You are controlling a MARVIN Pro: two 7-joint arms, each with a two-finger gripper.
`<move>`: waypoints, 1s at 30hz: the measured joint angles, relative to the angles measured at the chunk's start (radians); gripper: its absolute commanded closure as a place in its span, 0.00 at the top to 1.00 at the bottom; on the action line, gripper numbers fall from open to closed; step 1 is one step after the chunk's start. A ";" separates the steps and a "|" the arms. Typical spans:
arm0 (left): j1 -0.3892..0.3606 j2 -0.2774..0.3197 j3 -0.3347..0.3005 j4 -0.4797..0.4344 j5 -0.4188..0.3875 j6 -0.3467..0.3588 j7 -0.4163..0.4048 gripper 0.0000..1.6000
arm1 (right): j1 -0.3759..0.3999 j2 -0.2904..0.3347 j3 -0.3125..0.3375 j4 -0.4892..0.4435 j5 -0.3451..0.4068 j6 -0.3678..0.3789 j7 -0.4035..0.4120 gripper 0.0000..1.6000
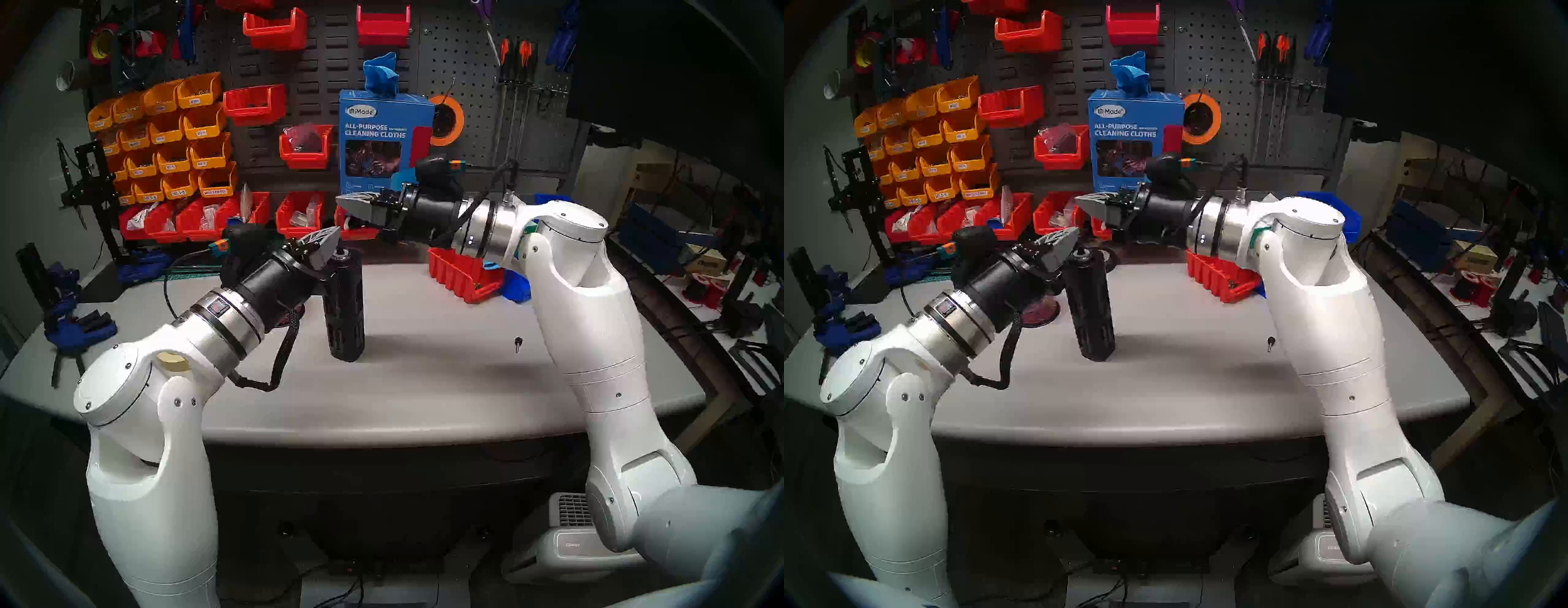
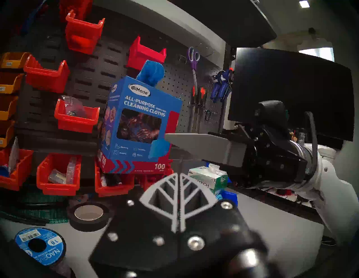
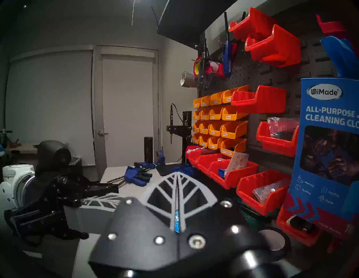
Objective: Pick a screwdriver bit and insert it into the screwdriver
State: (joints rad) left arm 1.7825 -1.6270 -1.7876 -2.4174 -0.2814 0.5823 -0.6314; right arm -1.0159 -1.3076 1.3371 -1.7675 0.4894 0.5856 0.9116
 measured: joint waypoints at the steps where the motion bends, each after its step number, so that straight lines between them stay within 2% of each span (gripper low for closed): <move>1: 0.000 0.000 0.000 0.000 0.000 0.000 0.000 0.00 | 0.000 0.000 0.000 0.000 0.000 0.000 0.000 0.00; 10: 0.005 -0.001 0.002 0.000 0.004 0.000 -0.001 0.00 | 0.000 0.000 0.001 0.001 0.000 -0.001 0.000 0.00; 12: 0.005 -0.002 0.003 0.001 0.006 0.000 0.000 0.05 | 0.000 0.000 0.001 0.001 0.000 -0.001 0.000 0.00; 14: 0.006 -0.002 0.003 0.001 0.008 0.000 0.001 0.01 | 0.000 0.000 0.001 0.001 0.000 -0.001 0.001 0.00; 16: 0.006 -0.002 0.004 0.001 0.010 0.001 0.001 0.02 | 0.000 0.000 0.001 0.001 0.000 -0.001 0.001 0.00; 18: 0.006 -0.002 0.005 0.001 0.012 0.001 0.001 0.06 | 0.000 0.000 0.001 0.001 0.000 -0.001 0.001 0.00; 21: 0.006 -0.002 0.005 0.001 0.013 0.001 0.001 0.22 | 0.000 0.000 0.001 0.002 0.000 -0.001 0.002 0.00; 24: 0.006 -0.002 0.005 0.000 0.015 0.001 0.001 0.28 | 0.000 0.000 0.001 0.003 0.000 -0.001 0.003 0.00; 27: 0.006 -0.002 0.005 0.000 0.016 0.002 0.001 0.40 | 0.000 0.000 0.001 0.004 0.000 -0.001 0.004 0.00; 30: 0.006 -0.002 0.005 0.000 0.017 0.003 0.001 0.43 | 0.000 0.000 0.001 0.005 0.000 -0.001 0.005 0.00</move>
State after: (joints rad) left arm 1.7883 -1.6290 -1.7826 -2.4171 -0.2646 0.5855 -0.6299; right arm -1.0157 -1.3080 1.3379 -1.7627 0.4894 0.5846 0.9164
